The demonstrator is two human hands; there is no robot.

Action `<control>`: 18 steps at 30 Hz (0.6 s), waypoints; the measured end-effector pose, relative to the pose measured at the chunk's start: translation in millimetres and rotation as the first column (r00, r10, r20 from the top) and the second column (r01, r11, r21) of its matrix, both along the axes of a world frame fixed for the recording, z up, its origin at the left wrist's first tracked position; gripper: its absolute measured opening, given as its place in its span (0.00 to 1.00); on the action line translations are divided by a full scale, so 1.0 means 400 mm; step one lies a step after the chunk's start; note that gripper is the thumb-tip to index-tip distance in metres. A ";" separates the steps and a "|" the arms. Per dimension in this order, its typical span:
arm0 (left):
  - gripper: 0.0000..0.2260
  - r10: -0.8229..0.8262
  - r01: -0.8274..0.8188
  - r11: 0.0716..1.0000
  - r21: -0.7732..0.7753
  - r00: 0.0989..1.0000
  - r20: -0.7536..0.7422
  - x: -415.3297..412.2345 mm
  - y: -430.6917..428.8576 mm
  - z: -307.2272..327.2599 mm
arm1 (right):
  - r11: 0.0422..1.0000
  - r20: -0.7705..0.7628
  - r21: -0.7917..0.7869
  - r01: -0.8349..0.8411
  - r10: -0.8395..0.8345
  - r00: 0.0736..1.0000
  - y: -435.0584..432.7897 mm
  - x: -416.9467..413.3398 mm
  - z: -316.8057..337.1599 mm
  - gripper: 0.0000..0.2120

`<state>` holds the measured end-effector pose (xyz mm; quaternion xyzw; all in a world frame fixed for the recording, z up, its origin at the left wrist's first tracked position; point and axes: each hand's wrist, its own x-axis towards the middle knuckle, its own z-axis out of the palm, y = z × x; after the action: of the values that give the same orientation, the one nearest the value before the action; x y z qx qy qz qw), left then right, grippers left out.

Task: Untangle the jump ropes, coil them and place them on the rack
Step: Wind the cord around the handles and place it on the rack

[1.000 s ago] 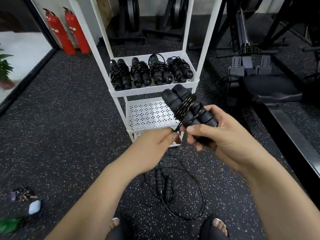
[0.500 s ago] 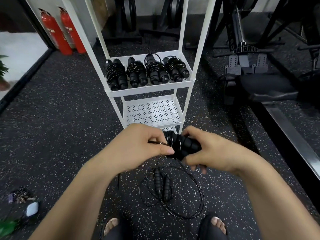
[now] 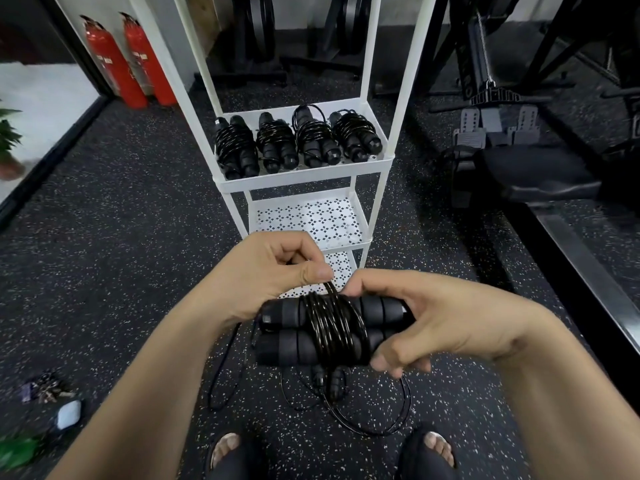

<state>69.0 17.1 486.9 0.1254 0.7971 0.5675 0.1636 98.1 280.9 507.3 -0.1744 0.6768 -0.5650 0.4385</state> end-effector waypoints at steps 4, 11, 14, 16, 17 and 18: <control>0.14 0.112 -0.116 0.993 0.019 0.985 0.127 0.000 0.024 0.006 | 0.966 0.013 -0.231 0.115 -0.115 0.993 0.008 -0.008 -0.007 0.21; 0.13 0.127 -0.109 0.968 -0.228 0.990 0.066 0.007 0.058 -0.058 | 0.809 0.010 -0.337 0.482 -0.509 0.861 -0.017 -0.023 -0.027 0.22; 0.08 0.014 -0.009 0.937 -0.350 1.000 0.013 0.016 0.099 -0.053 | 0.730 -0.022 -0.325 0.601 -0.642 0.767 -0.026 -0.029 -0.040 0.25; 0.12 -0.057 0.045 0.903 -0.428 0.998 -0.014 0.026 0.104 -0.061 | 0.700 -0.107 -0.284 0.656 -0.703 0.704 -0.021 -0.039 -0.059 0.23; 0.13 -0.094 0.075 0.884 -0.462 0.995 -0.018 0.031 0.105 -0.064 | 0.692 -0.167 -0.250 0.677 -0.720 0.674 -0.015 -0.045 -0.070 0.22; 0.13 -0.127 0.102 0.866 -0.489 0.992 -0.018 0.036 0.107 -0.063 | 0.689 -0.233 -0.211 0.694 -0.725 0.648 -0.008 -0.050 -0.081 0.21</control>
<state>83.3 59.8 461.8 0.1411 0.9094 0.3344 0.2032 78.1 277.6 474.9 -0.0010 0.7189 -0.6920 0.0654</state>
